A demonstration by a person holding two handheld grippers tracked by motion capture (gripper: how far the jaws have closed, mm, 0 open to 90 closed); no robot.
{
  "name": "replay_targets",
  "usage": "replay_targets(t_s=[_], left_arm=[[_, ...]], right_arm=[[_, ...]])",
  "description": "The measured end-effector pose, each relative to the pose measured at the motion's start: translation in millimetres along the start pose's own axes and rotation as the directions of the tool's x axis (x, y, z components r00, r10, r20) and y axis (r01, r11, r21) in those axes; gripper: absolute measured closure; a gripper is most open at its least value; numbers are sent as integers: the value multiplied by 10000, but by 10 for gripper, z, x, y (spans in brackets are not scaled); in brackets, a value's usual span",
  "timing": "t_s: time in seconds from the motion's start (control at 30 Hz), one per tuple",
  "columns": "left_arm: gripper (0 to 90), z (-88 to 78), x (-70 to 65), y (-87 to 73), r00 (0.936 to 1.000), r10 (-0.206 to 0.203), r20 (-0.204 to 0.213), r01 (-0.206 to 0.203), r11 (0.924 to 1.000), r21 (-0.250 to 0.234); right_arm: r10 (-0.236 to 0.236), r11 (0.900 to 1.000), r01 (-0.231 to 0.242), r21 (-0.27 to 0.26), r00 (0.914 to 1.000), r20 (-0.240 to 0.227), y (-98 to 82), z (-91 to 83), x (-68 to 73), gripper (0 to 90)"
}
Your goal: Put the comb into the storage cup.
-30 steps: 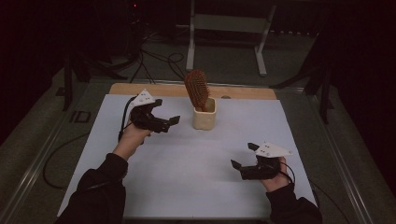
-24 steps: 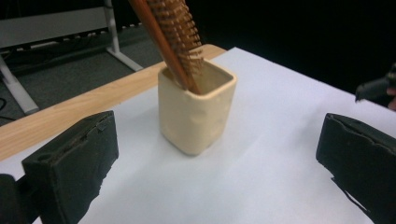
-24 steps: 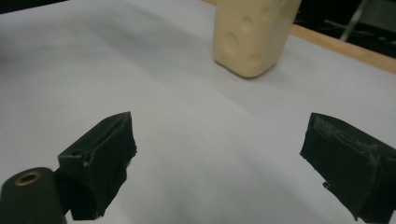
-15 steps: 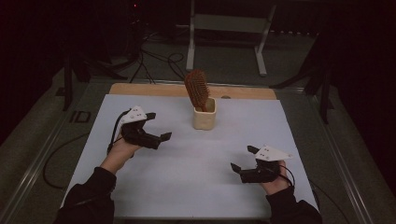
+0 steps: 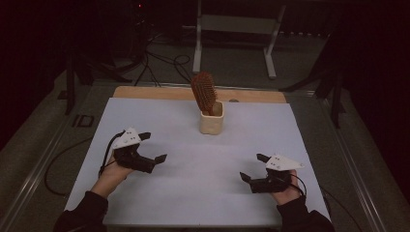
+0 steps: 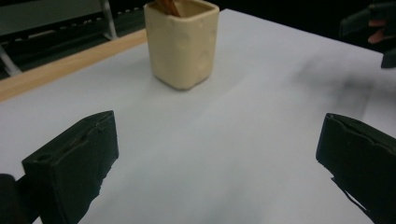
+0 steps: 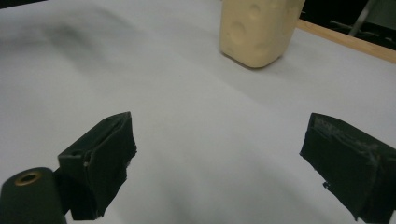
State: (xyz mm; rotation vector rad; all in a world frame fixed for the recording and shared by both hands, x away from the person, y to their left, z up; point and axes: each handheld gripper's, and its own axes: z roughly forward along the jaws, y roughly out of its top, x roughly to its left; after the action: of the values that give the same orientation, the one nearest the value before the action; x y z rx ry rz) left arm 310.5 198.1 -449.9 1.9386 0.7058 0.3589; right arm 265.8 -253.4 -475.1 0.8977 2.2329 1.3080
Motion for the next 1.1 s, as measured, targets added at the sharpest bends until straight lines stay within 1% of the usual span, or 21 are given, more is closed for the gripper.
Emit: replay_targets(t_s=[0.03,0.13,0.17,0.33,0.4,0.57,0.63,0.7,0.73,0.83,0.9,0.97,1.1], left_arm=[[0,-24,-5,-38,10000,9,-56,-9,10000,27],[0,-100,-15,-153,9998,-132,-149,134,9999,73],[0,-128,-21,-198,9997,-103,-207,105,9999,134],[0,-218,-46,-355,9991,-217,-372,226,9995,236],[0,-259,-60,-413,9984,-236,-512,248,9994,237],[0,-362,-83,-573,9966,-457,-681,474,9986,231],[0,-401,-95,-650,9955,-559,-768,580,9980,254],[0,-435,-106,-729,9940,-629,-896,665,9971,382],[0,-450,-111,-764,9934,-667,-935,711,9965,445],[0,-508,-109,-842,9910,-798,-1079,865,9945,586],[0,-546,-105,-889,9888,-871,-1210,950,9936,616],[0,-588,-92,-938,9878,-940,-1242,1024,9928,624],[0,-669,-57,-1021,9806,-1273,-1491,1370,9890,565]], right_arm=[[-5,10000,5,2,10000,24,-2,-3,1,89],[42,10000,-41,56,10000,-19,-14,-14,6,89],[43,10000,-43,31,10000,-53,-22,-14,4,89],[150,9999,-150,75,9998,-90,-49,-14,1,89],[167,9998,-166,81,9998,-110,-54,-17,6,89],[188,9998,-187,96,9997,-154,-76,-27,9,89],[211,9998,-211,72,9997,-79,-80,-32,10,89],[251,9997,-250,42,9996,-134,-83,-25,6,89],[170,9998,-169,85,9998,-111,-88,-18,3,89],[180,9998,-179,77,9997,-143,-97,-7,2,89],[164,9999,-163,54,9998,-147,-100,-4,-7,89],[219,9997,-218,128,9997,-104,-99,-2,-7,89],[253,9997,-252,65,9996,-104,-103,7,-12,89]])
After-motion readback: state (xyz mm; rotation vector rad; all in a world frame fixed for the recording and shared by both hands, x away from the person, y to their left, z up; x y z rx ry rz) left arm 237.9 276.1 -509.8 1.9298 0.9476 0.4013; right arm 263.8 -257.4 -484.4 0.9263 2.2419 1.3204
